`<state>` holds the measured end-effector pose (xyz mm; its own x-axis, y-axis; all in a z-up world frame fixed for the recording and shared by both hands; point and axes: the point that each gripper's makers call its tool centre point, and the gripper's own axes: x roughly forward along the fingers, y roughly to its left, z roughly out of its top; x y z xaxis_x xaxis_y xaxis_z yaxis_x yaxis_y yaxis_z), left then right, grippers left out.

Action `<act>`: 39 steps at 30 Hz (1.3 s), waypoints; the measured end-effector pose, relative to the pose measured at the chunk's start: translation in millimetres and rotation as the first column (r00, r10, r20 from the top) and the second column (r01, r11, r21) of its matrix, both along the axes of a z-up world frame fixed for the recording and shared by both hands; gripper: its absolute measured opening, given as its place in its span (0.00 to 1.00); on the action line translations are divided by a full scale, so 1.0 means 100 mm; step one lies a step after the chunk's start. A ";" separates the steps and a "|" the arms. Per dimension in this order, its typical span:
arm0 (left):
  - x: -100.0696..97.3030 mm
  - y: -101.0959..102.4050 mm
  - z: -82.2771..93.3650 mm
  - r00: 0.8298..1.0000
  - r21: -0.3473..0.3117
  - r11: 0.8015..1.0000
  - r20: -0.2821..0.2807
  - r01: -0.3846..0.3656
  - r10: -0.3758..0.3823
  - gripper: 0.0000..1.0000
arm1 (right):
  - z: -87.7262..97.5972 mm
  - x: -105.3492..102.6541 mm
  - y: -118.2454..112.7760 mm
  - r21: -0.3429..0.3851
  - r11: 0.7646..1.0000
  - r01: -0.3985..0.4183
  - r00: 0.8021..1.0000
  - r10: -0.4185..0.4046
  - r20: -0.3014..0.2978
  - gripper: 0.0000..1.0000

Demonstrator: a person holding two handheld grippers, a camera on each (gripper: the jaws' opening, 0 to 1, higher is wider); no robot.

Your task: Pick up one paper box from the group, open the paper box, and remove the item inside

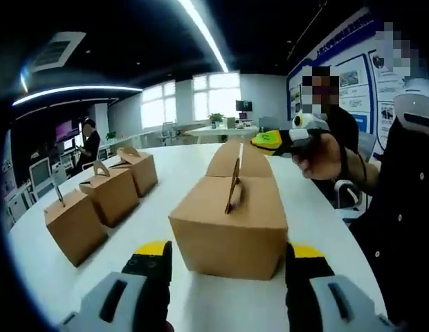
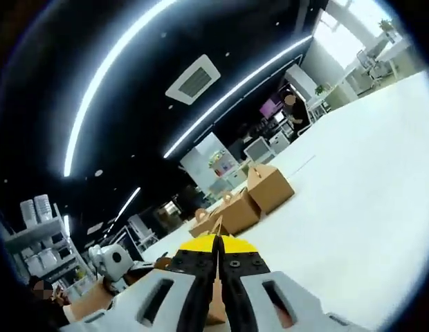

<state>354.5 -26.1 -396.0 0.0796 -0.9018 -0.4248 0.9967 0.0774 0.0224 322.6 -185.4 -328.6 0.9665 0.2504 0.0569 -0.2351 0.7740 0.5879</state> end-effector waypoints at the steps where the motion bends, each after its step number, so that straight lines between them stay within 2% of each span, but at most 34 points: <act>1: -0.02 0.01 0.00 1.000 0.001 1.000 0.000 -0.003 0.003 0.68 | 0.03 0.00 0.02 -0.010 1.000 -0.009 1.000 0.009 0.011 0.04; 3: -0.04 0.05 0.04 1.000 -0.003 1.000 -0.010 -0.025 0.025 0.67 | 0.08 -0.01 0.06 -0.035 0.999 -0.034 0.999 0.035 0.037 0.10; 5: -0.08 0.11 0.12 0.995 -0.015 0.996 -0.053 -0.089 0.088 0.66 | 0.18 -0.04 0.06 -0.030 0.998 -0.047 0.996 0.049 0.068 0.27; 6: -0.12 0.15 0.14 0.994 -0.014 0.995 -0.048 -0.094 0.094 0.66 | 0.23 -0.07 0.05 -0.043 0.998 -0.051 0.995 0.054 0.089 0.31; 8: -0.20 0.25 0.16 0.990 0.017 0.991 -0.044 -0.135 0.136 0.66 | 0.21 -0.11 0.00 -0.115 0.992 -0.053 0.994 0.063 0.084 0.33; 9: -0.24 0.31 0.15 0.986 0.042 0.986 -0.043 -0.160 0.162 0.66 | 0.20 -0.14 -0.03 -0.172 0.984 -0.052 0.994 0.067 0.082 0.33; 10: -0.28 0.40 0.15 0.976 0.061 0.977 -0.066 -0.204 0.208 0.66 | 0.19 -0.18 -0.06 -0.241 0.969 -0.058 0.994 0.078 0.075 0.35; 11: -0.32 0.47 0.17 0.970 0.064 0.972 -0.072 -0.226 0.231 0.66 | 0.18 -0.20 -0.07 -0.274 0.960 -0.061 0.994 0.084 0.073 0.37; 12: -0.35 0.53 0.21 0.963 0.052 0.965 -0.073 -0.256 0.259 0.66 | 0.17 -0.24 -0.09 -0.319 0.945 -0.069 0.993 0.095 0.066 0.37; 13: -0.37 0.58 0.23 0.959 0.046 0.961 -0.071 -0.273 0.276 0.66 | 0.16 -0.29 -0.12 -0.387 0.918 -0.089 0.992 0.117 0.051 0.38; 16: -0.46 0.83 0.32 0.933 0.041 0.934 -0.056 -0.354 0.356 0.65 | 0.15 -0.41 -0.18 -0.488 0.865 -0.118 0.989 0.146 0.021 0.40; 18: -0.50 1.01 0.37 0.909 0.039 0.910 -0.048 -0.413 0.414 0.63 | 0.14 -0.51 -0.21 -0.534 0.832 -0.151 0.985 0.174 -0.008 0.40; 20: -0.58 1.20 0.41 0.886 0.042 0.887 -0.032 -0.461 0.462 0.62 | 0.09 -0.63 -0.23 -0.596 0.777 -0.202 0.976 0.210 -0.056 0.42; 22: -0.68 1.34 0.41 0.872 0.052 0.872 -0.029 -0.487 0.488 0.61 | 0.02 -0.76 -0.24 -0.648 0.718 -0.255 0.964 0.243 -0.109 0.43; 23: -0.70 1.36 0.40 0.870 0.054 0.870 -0.030 -0.490 0.492 0.61 | 0.00 -0.78 -0.25 -0.656 0.707 -0.264 0.961 0.247 -0.120 0.43; 24: -0.77 1.42 0.38 0.864 0.067 0.863 -0.033 -0.500 0.503 0.61 | -0.06 -0.87 -0.26 -0.687 0.665 -0.292 0.953 0.259 -0.154 0.44; 25: -0.84 1.47 0.35 0.857 0.080 0.856 -0.035 -0.510 0.514 0.60 | -0.07 -0.92 -0.26 -0.696 0.652 -0.301 0.950 0.266 -0.162 0.45; 27: -0.96 1.54 0.31 0.849 0.102 0.846 -0.033 -0.523 0.528 0.60 | -0.09 -1.01 -0.25 -0.690 0.651 -0.316 0.946 0.275 -0.174 0.45; 30: -1.10 1.61 0.27 0.835 0.114 0.832 -0.036 -0.543 0.550 0.60 | -0.11 -1.13 -0.27 -0.665 0.671 -0.327 0.942 0.284 -0.177 0.45; 33: -1.19 1.68 0.27 0.815 0.116 0.812 -0.035 -0.572 0.579 0.60 | -0.20 -1.23 -0.34 -0.675 0.658 -0.334 0.941 0.274 -0.198 0.46; 39: -1.16 1.70 0.36 0.798 0.101 0.796 -0.027 -0.597 0.602 0.60 | -0.27 -1.24 -0.35 -0.667 0.653 -0.359 0.932 0.286 -0.222 0.47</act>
<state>238.1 143.9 -360.3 0.5670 -0.6424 -0.5156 0.7511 0.6602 0.0034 198.2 -220.1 -355.1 0.8087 0.4795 -0.3408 -0.5236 0.8507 -0.0455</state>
